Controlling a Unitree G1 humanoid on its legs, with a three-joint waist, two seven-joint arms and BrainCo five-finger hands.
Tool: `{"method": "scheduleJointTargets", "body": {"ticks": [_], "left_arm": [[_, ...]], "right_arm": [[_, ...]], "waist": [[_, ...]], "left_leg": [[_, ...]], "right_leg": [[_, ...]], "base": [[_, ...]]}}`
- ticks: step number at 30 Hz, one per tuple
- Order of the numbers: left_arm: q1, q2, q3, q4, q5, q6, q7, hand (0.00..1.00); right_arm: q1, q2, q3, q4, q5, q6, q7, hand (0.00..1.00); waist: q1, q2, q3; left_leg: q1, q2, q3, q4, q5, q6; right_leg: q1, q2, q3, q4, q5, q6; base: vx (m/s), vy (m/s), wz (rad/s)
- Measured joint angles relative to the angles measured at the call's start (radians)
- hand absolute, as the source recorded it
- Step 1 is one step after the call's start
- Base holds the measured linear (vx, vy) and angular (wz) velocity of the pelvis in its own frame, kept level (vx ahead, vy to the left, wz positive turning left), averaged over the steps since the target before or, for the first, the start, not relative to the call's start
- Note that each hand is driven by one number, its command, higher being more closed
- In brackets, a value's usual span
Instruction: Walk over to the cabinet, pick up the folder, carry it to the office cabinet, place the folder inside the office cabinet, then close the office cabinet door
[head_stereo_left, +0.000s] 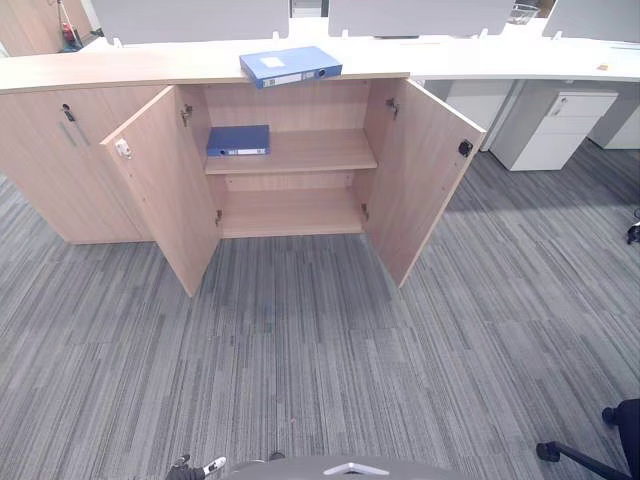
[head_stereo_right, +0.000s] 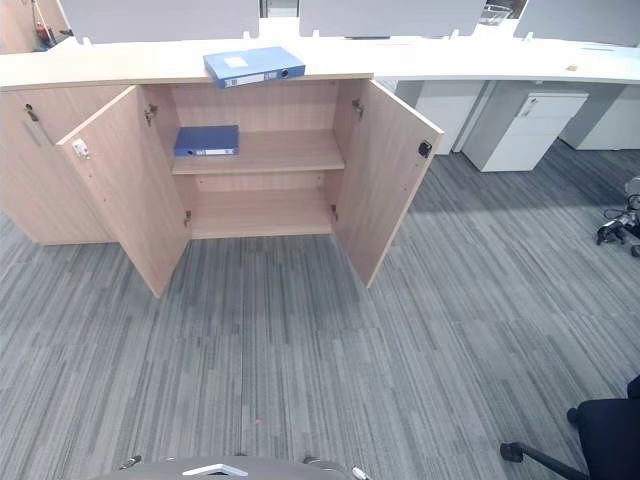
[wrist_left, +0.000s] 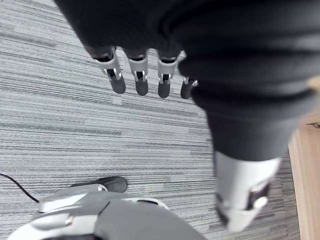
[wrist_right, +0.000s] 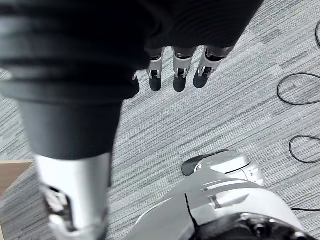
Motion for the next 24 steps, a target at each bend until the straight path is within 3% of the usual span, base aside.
{"method": "scheduleJointTargets", "body": {"ticks": [6,24], "left_arm": [[-0.028,0.001,0.005,0.022,0.000,-0.009,0.000,0.00],[-0.039,0.003,0.001,0.023,-0.001,-0.010,-0.018,0.00]], "right_arm": [[-0.050,-0.001,-0.004,0.000,-0.002,-0.002,0.001,0.00],[-0.091,-0.007,0.001,0.000,-0.045,0.004,0.003,0.00]], "waist": [[-0.004,-0.003,0.044],[0.004,-0.002,0.066]], "left_leg": [[0.031,-0.002,-0.003,-0.028,0.017,0.005],[0.040,0.008,0.046,-0.036,0.006,-0.008]], "right_leg": [[0.031,0.002,-0.021,-0.026,0.005,0.006],[0.040,0.012,0.009,-0.068,0.019,0.010]], "base": [[0.07,-0.016,0.04],[-0.04,-0.022,-0.07]]}}
